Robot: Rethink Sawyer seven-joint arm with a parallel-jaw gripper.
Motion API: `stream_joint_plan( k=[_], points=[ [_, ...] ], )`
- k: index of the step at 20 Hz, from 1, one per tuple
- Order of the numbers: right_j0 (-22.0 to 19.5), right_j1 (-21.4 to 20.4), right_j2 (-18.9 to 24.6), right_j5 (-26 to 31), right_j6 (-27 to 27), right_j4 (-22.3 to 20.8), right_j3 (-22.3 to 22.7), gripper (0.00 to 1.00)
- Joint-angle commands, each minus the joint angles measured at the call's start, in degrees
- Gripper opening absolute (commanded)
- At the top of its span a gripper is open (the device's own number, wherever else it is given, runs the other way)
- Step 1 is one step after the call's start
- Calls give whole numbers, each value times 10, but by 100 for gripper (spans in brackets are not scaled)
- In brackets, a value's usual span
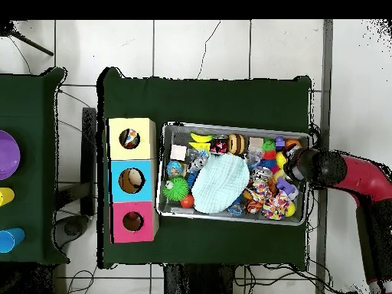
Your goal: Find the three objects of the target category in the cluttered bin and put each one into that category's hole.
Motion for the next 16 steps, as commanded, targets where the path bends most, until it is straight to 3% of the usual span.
stream_joint_plan(
  k=[1,8,16],
  points=[
    [5,14,-16,58,-141,-10,-15,100],
    [0,-14,-17,66,-133,2,-4,100],
    [-2,-42,-8,136,-170,16,-35,100]
  ],
)
